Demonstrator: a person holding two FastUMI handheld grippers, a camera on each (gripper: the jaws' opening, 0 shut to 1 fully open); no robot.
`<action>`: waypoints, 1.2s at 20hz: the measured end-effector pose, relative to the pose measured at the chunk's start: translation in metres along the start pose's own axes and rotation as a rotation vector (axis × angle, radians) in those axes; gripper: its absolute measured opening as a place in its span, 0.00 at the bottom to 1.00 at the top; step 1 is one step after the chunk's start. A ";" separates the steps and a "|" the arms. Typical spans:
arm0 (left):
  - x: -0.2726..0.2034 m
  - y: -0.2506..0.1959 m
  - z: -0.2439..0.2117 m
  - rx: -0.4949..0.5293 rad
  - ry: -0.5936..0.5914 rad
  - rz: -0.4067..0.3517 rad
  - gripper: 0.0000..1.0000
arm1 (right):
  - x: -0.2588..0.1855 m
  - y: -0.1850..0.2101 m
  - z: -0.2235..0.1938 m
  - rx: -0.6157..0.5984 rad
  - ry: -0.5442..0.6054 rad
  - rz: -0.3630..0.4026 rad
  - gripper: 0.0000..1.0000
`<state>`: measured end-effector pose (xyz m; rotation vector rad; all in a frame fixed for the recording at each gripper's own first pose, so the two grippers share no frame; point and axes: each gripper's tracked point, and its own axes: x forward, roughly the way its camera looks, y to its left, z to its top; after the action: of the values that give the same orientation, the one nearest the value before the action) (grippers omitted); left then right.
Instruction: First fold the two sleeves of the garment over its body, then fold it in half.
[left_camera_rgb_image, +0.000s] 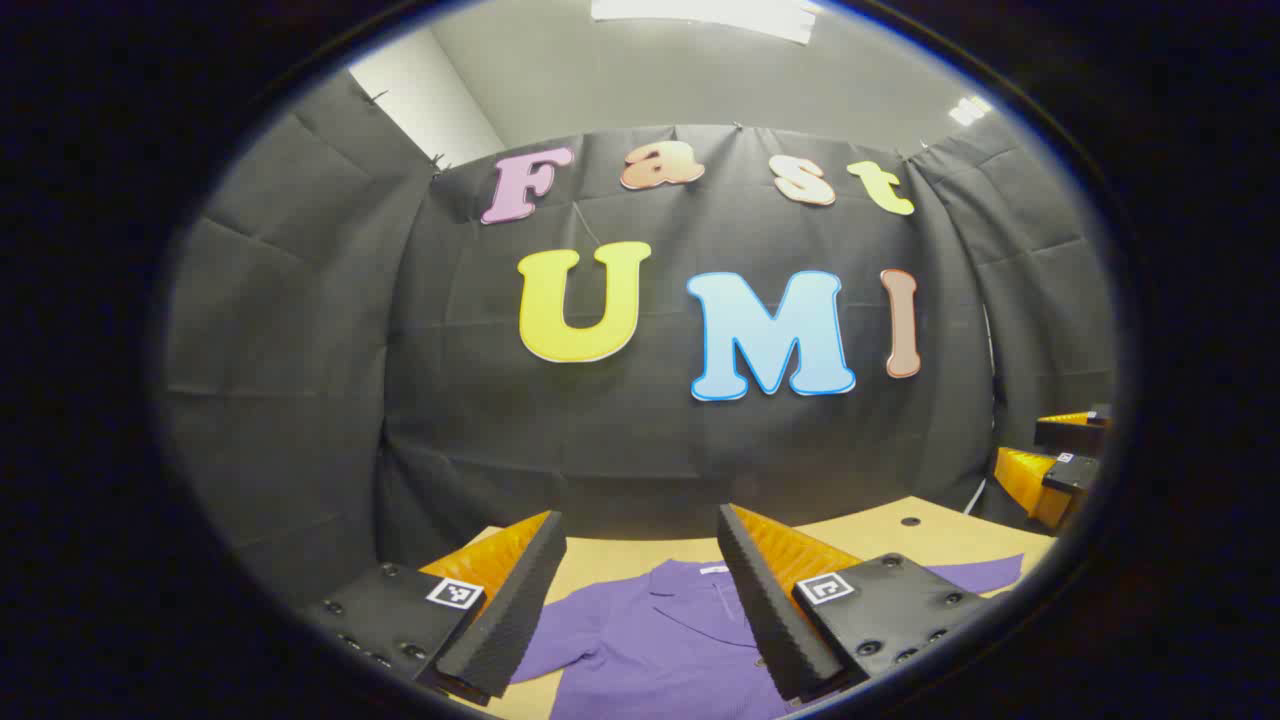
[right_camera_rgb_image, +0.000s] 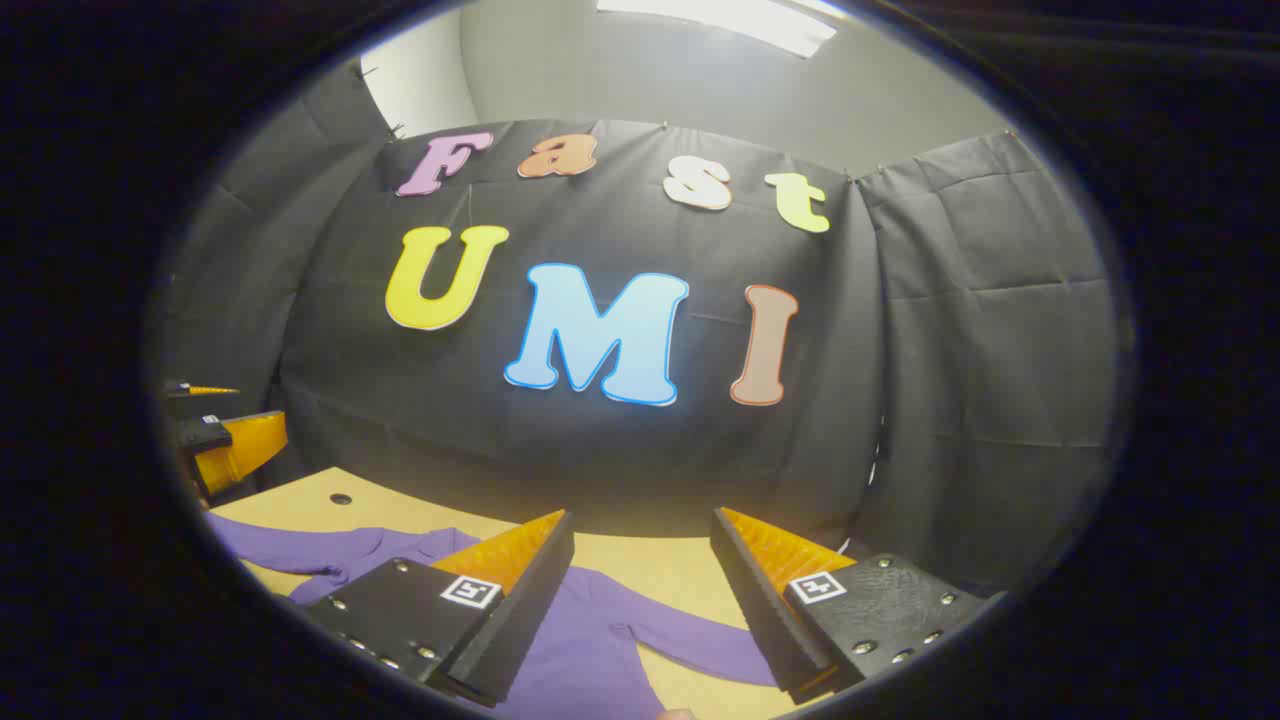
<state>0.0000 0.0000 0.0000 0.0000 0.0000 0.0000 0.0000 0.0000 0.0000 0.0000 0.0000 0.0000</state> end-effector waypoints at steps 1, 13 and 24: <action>0.001 0.000 0.000 0.001 0.002 0.003 0.97 | 0.001 -0.002 -0.002 0.000 0.005 -0.004 0.89; 0.011 -0.008 -0.003 0.017 0.008 0.005 0.98 | 0.014 -0.026 -0.034 0.010 0.097 -0.052 0.89; 0.026 -0.015 -0.034 0.065 0.093 0.036 0.97 | 0.033 -0.105 -0.112 0.115 0.273 -0.207 0.89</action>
<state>0.0262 -0.0151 -0.0337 0.0648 0.0925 0.0364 0.0330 -0.1051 -0.1122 0.1145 0.2727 -0.2075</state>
